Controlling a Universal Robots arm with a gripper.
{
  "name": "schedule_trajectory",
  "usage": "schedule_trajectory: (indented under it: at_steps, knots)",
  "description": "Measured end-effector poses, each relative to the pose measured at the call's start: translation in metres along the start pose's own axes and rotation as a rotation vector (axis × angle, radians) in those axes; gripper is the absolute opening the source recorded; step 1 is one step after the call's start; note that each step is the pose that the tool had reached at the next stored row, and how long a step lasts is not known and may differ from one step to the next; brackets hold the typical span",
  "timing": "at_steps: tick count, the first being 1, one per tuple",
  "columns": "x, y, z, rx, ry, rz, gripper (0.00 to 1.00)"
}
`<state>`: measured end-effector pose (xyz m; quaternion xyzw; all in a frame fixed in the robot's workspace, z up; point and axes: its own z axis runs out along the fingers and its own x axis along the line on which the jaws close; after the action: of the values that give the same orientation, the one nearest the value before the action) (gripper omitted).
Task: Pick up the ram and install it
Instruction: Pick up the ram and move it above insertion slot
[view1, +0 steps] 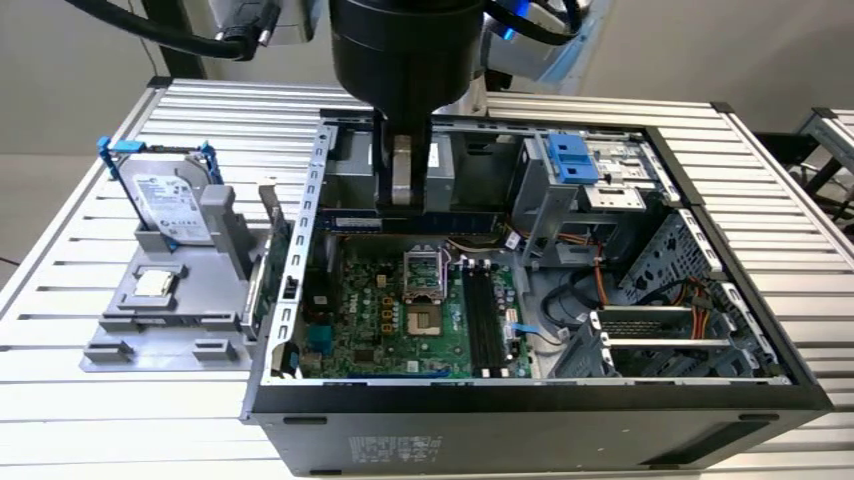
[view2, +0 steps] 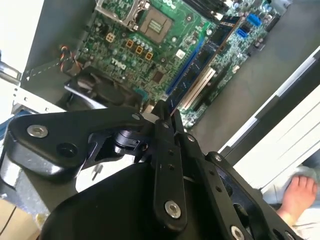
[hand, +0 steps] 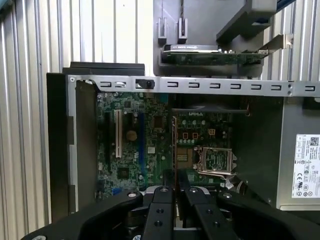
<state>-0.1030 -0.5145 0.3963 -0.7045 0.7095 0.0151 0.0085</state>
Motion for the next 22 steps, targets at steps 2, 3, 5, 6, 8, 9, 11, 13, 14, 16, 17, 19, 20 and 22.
schedule_trajectory:
  at_steps: [2, 3, 5, 6, 8, 9, 11, 13, 14, 16, 17, 19, 20, 22]
  knots:
    - [0.0000, -0.0053, -0.0001, 0.0000, 0.0001, 0.000, 0.00]
    - [-0.0001, -0.0080, -0.0001, 0.0000, 0.0000, 0.000, 0.00]
    - [-0.0001, -0.0135, -0.0001, 0.0000, 0.0000, 0.000, 0.00]
    - [-0.0001, -0.0159, -0.0001, 0.0000, 0.0000, 0.000, 0.00]
    - [-0.0002, -0.0213, -0.0002, 0.0000, 0.0000, 0.000, 0.00]
    - [-0.0002, -0.0240, -0.0002, 0.0000, 0.0000, 0.000, 0.00]
    - [-0.0002, -0.0297, -0.0003, 0.0000, 0.0000, 0.000, 0.00]
    - [-0.0003, -0.0353, -0.0003, 0.0000, 0.0000, 0.000, 0.00]
    - [-0.0003, -0.0380, -0.0004, 0.0000, 0.0000, 0.000, 0.00]
    - [-0.0003, -0.0437, -0.0004, 0.0000, 0.0001, 0.000, 0.00]
    - [-0.0003, -0.0466, -0.0004, 0.0000, 0.0000, 0.000, 0.00]
    - [-0.0004, -0.0523, -0.0005, 0.0000, 0.0000, 0.000, 0.00]
    - [-0.0004, -0.0551, -0.0005, 0.0000, 0.0000, 0.000, 0.00]
    - [-0.0004, -0.0611, -0.0005, 0.0000, -0.0001, 0.000, 0.00]
